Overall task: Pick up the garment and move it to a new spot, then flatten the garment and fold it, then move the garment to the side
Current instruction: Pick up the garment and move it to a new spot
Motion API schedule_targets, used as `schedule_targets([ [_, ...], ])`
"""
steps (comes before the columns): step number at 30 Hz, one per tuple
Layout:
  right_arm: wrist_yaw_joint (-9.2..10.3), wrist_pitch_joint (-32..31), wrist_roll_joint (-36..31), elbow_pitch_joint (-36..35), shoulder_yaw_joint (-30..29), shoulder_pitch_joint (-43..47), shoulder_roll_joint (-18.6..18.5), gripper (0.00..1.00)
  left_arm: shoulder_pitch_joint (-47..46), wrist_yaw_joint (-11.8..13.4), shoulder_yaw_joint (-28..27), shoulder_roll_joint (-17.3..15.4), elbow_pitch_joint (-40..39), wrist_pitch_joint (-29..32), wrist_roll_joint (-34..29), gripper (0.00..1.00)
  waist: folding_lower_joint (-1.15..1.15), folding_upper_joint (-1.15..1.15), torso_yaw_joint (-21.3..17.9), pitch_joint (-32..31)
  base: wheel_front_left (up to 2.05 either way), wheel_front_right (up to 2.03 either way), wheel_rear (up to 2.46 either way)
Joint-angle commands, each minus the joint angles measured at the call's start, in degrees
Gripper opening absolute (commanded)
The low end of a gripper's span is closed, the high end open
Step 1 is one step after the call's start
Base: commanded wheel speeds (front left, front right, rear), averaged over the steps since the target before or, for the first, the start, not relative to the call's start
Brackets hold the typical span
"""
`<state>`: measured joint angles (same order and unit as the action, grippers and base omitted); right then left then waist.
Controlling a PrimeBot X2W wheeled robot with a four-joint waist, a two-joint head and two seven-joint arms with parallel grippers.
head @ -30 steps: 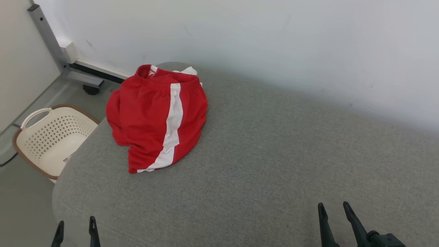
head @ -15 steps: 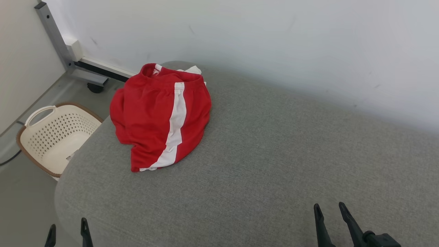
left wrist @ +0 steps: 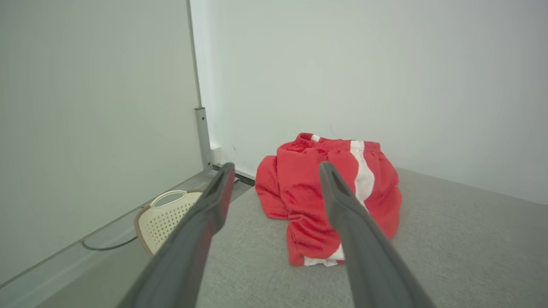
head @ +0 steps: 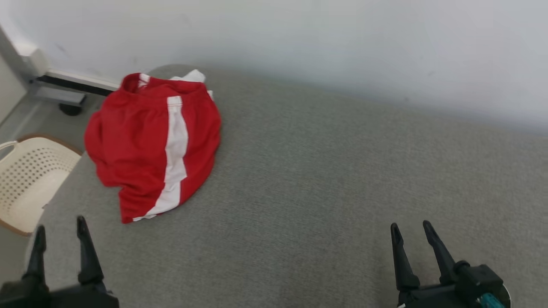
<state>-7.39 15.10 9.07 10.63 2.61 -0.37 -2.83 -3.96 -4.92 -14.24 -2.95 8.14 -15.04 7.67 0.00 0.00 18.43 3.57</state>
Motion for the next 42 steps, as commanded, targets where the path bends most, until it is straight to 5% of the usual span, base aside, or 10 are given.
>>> schedule_targets([
  [1,-0.19,0.02,-0.45,-0.12,-0.27,-0.8,-0.01,1.0,-1.94,-0.24,-0.42,-0.32,0.4,-0.2,0.43,1.0,0.0,0.0,-4.31,3.71,0.0,0.0,0.0],
  [24,-0.19,-0.01,3.07,-2.61,-0.66,-10.59,0.01,1.0,-30.75,-2.51,-1.14,-16.13,21.87,0.43,9.17,1.0,0.0,0.0,-18.87,16.33,0.0,0.0,0.0],
  [42,-0.19,-0.01,3.75,-3.31,-0.2,-13.29,0.0,1.0,-36.86,0.26,-0.8,-22.81,40.66,14.77,12.82,1.0,0.0,0.0,-23.51,18.79,0.0,0.0,0.0],
])
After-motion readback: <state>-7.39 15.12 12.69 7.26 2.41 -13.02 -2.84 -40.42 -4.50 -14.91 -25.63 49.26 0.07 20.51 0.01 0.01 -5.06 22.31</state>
